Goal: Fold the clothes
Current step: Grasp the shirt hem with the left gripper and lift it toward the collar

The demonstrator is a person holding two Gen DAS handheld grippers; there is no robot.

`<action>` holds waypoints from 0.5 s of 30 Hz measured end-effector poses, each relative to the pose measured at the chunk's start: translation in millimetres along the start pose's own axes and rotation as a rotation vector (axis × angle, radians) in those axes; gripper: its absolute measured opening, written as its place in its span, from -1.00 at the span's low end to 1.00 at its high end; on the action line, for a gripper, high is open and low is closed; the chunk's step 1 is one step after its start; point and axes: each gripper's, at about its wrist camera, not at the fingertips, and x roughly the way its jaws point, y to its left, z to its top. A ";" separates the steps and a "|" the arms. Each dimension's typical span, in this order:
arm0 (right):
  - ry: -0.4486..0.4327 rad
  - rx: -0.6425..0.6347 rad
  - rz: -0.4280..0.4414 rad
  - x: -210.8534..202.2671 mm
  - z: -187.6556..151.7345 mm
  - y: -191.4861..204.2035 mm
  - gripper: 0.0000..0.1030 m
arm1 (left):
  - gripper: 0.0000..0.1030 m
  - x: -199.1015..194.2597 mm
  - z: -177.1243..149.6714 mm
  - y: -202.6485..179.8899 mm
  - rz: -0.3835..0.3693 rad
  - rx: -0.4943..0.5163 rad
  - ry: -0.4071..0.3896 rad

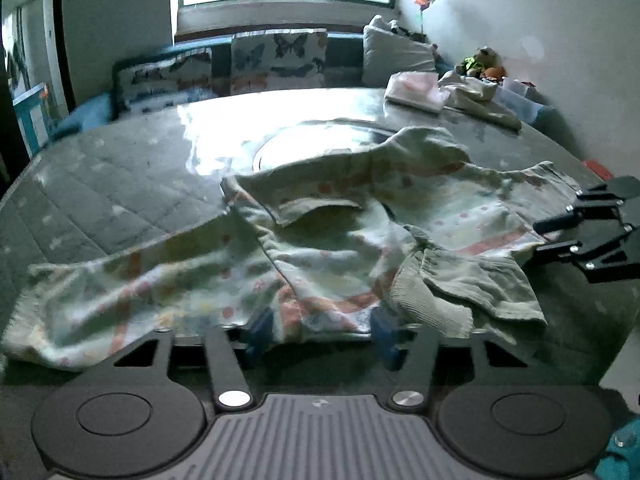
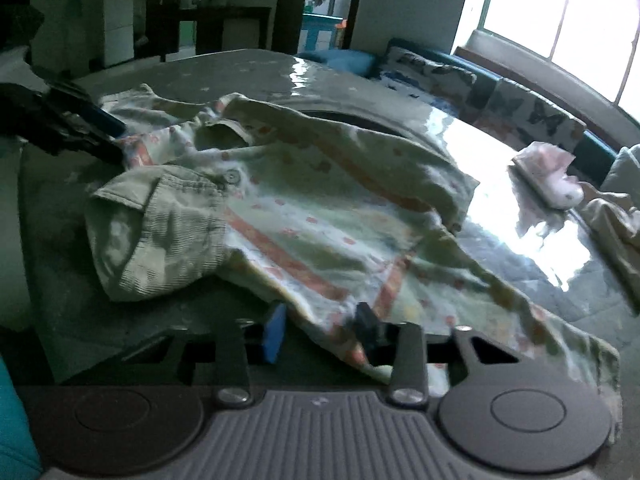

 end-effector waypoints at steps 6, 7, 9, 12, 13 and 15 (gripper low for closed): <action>0.000 -0.017 0.000 -2.5 -1.2 4.7 -0.80 | -0.71 8.3 -3.2 6.9 0.002 -0.019 0.027; 0.002 -0.017 0.002 -3.3 -1.2 4.3 -0.82 | -0.79 6.5 -3.8 8.2 -0.001 -0.019 0.029; 0.010 -0.025 0.006 -5.1 -1.3 5.0 -0.85 | -0.86 2.8 -5.7 8.7 -0.010 -0.008 0.034; 0.027 -0.040 0.025 -11.3 -3.0 7.1 -0.87 | -0.88 -3.9 -10.2 6.2 -0.030 0.023 0.049; 0.037 -0.048 0.035 -14.6 -4.3 7.5 -0.87 | -0.88 -6.9 -12.2 4.9 -0.040 0.034 0.058; 0.062 -0.062 0.058 -23.6 -8.0 9.0 -0.87 | -0.88 -14.3 -16.9 3.0 -0.067 0.052 0.083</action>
